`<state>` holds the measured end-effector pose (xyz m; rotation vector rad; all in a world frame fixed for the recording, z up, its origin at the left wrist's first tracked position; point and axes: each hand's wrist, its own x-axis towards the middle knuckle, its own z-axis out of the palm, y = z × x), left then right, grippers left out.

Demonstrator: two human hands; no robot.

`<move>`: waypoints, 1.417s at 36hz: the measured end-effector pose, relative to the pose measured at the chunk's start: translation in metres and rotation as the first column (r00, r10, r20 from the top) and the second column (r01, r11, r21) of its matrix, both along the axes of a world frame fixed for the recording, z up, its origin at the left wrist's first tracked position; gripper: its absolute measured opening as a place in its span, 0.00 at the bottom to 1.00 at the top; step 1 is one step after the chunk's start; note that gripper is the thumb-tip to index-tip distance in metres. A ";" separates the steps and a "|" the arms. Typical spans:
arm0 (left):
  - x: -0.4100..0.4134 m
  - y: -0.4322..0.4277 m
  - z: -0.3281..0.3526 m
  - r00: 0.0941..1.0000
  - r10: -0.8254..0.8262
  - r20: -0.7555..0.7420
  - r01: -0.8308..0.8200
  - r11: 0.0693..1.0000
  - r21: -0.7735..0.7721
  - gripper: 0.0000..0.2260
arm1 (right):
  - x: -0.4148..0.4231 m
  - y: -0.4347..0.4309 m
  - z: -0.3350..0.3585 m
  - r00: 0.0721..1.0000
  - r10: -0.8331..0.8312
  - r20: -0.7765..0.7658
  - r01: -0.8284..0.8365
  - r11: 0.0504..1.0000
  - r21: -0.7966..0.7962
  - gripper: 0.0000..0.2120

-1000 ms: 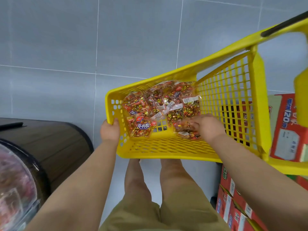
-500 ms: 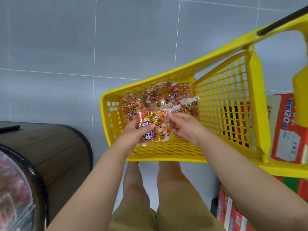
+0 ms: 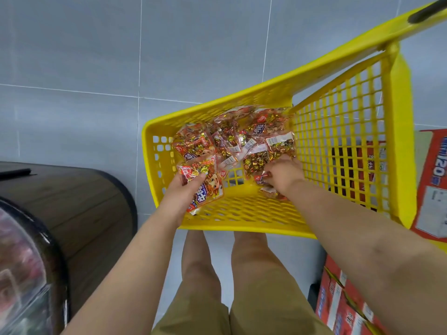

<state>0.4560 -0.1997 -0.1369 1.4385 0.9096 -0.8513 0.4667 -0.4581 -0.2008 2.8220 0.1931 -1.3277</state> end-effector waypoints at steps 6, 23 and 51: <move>0.008 -0.001 0.006 0.997 0.074 -0.008 -0.074 0.994 0.085 0.13 | 0.011 -0.010 0.045 0.861 -0.509 0.002 0.448 0.758 0.474 0.15; 0.025 -0.024 0.044 0.998 0.054 0.020 -0.050 0.984 -0.170 0.30 | 0.007 0.047 0.091 0.329 -0.663 -0.672 0.916 0.050 0.399 0.21; 0.002 -0.021 -0.001 0.974 0.214 -0.075 -0.214 0.977 0.004 0.23 | 0.015 -0.018 -0.048 0.331 -0.925 -0.187 0.942 0.310 0.133 0.51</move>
